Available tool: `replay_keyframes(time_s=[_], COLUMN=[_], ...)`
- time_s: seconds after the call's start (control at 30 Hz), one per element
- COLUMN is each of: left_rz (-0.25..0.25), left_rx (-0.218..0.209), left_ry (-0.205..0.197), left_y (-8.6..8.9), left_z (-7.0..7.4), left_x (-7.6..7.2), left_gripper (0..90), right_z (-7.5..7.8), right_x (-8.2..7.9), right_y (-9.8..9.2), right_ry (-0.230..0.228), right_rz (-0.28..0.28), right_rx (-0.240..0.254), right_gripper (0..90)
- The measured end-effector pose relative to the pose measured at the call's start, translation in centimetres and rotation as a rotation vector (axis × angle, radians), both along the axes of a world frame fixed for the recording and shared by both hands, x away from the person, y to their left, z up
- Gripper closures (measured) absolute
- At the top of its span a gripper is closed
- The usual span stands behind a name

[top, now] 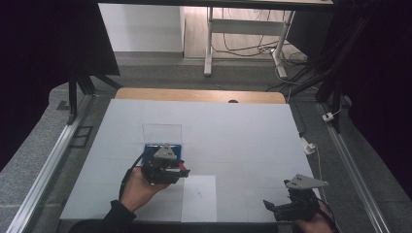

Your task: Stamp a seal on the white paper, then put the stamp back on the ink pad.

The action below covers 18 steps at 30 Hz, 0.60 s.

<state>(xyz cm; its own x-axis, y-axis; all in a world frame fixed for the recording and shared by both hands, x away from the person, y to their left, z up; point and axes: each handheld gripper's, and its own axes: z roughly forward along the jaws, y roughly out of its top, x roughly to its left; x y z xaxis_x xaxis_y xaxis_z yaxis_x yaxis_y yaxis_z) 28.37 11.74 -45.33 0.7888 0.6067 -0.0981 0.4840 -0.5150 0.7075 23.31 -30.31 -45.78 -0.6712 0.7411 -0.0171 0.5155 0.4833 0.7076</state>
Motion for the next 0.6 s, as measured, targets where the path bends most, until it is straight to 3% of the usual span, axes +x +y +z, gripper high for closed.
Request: replay_keyframes(time_s=[0.6], left_rz=[0.068], left_rx=[-0.013], left_ry=[-0.002], left_y=[1.8], left_z=[0.3], left_x=[1.1], left_gripper=[58.3], right_z=[0.0], right_x=[0.0], right_y=[0.1], right_ry=[-0.001], right_rz=[0.000], right_rx=[-0.002], right_gripper=[0.3])
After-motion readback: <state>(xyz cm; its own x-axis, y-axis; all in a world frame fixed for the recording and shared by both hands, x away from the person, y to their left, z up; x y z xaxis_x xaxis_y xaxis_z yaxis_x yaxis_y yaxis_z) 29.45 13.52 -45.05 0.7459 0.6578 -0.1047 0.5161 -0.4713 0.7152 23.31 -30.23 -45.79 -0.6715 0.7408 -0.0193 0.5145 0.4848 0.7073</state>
